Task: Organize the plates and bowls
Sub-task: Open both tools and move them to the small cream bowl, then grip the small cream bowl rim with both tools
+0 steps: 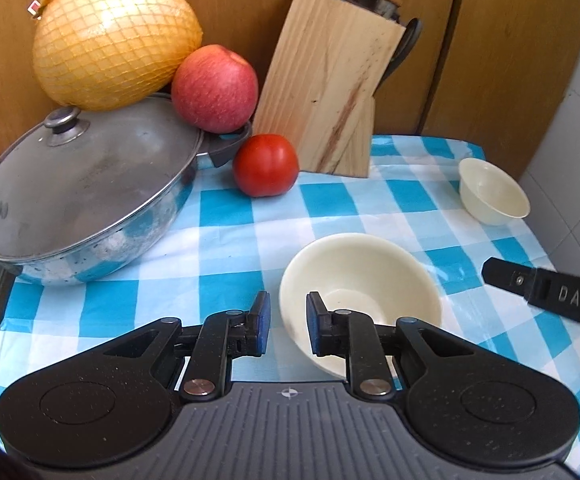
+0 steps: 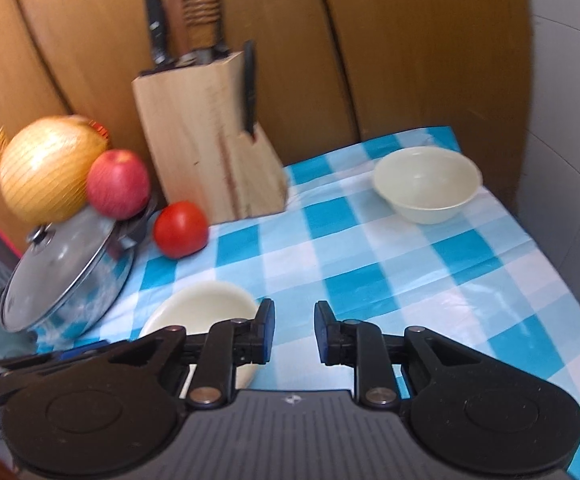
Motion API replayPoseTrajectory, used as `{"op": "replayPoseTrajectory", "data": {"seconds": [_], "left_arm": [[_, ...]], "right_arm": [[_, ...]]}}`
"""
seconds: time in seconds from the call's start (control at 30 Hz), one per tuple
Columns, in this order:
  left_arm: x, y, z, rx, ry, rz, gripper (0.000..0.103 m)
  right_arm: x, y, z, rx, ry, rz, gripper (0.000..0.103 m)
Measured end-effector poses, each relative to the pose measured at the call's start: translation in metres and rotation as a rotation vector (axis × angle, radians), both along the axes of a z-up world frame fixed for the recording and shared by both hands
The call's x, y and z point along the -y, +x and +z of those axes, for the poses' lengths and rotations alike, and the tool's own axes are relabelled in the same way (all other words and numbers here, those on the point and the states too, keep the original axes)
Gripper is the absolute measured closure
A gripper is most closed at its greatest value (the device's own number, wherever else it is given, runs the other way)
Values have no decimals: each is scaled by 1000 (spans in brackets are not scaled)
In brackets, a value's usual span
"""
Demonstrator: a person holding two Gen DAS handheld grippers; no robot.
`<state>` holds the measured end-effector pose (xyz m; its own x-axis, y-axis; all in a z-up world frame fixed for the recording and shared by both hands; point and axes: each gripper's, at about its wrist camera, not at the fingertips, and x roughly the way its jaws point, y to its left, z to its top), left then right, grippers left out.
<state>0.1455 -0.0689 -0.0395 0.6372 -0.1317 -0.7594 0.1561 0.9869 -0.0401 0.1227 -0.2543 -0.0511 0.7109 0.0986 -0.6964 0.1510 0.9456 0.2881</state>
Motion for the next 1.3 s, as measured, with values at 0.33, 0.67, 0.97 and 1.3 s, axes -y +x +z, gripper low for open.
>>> {"op": "replayPoseTrajectory", "data": {"seconds": [0.33, 0.67, 0.97, 1.3], "left_arm": [[22, 0, 10, -5, -54, -82, 73], [88, 26, 18, 10, -17, -157, 63], [157, 63, 10, 9, -27, -187, 30], [200, 118, -23, -40, -13, -125, 26]], "right_arm": [[53, -2, 15, 27, 26, -131, 82], [97, 13, 12, 14, 16, -224, 81], [135, 42, 2, -10, 5, -264, 81], [168, 75, -20, -9, 86, -286, 74]]}}
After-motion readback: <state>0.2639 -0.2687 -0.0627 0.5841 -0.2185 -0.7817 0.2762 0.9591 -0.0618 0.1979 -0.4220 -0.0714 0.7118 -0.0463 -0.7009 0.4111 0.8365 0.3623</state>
